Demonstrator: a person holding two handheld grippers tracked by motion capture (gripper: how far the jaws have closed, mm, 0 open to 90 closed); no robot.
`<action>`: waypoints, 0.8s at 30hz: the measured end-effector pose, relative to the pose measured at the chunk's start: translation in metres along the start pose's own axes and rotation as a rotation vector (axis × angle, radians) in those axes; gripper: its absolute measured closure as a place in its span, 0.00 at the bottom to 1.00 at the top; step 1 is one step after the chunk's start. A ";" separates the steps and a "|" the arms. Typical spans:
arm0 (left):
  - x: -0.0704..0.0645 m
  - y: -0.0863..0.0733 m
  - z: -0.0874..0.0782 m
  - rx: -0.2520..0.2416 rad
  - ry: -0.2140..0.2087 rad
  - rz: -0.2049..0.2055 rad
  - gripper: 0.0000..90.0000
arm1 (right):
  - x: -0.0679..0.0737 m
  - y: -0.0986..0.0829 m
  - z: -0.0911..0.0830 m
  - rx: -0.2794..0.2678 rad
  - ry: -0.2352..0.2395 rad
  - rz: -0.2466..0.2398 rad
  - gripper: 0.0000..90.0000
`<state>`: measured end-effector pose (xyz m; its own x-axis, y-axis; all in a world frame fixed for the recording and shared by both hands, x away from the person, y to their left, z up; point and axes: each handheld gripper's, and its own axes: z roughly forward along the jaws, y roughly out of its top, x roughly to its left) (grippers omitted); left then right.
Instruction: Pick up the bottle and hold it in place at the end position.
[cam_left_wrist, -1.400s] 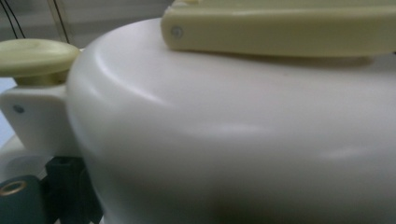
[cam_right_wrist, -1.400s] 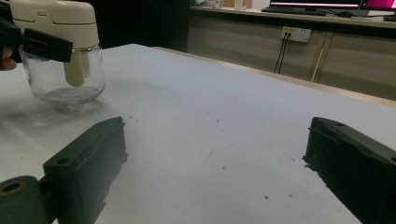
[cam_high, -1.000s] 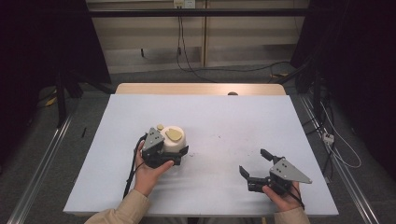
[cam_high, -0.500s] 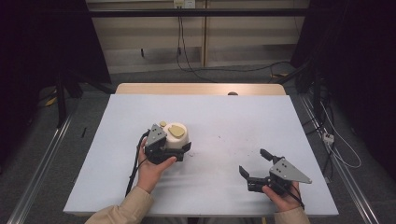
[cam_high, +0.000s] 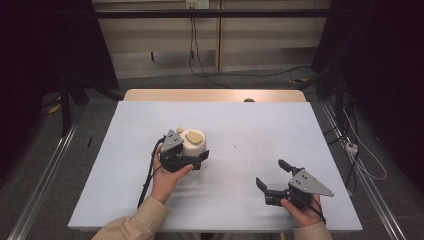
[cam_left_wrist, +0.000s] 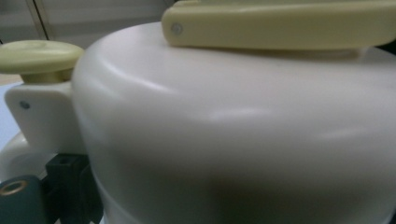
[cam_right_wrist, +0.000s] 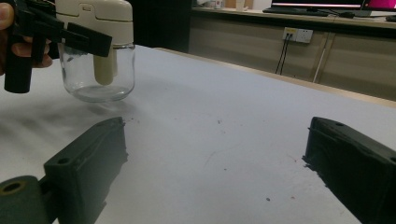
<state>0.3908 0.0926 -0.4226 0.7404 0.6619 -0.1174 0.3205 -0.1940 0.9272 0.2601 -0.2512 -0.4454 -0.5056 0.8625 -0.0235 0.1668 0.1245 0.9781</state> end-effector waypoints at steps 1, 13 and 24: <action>0.000 0.001 0.001 -0.003 -0.002 0.000 0.06 | 0.000 0.000 0.000 0.000 0.001 0.000 0.06; -0.001 0.008 0.008 -0.007 -0.018 -0.007 0.06 | -0.001 0.000 -0.001 -0.002 0.000 0.001 0.06; -0.003 0.014 0.017 -0.005 -0.035 0.009 0.06 | -0.001 0.000 -0.001 -0.001 0.001 0.001 0.06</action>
<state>0.4032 0.0758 -0.4153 0.7635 0.6343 -0.1212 0.3106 -0.1962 0.9301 0.2600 -0.2522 -0.4457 -0.5059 0.8623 -0.0223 0.1664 0.1229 0.9784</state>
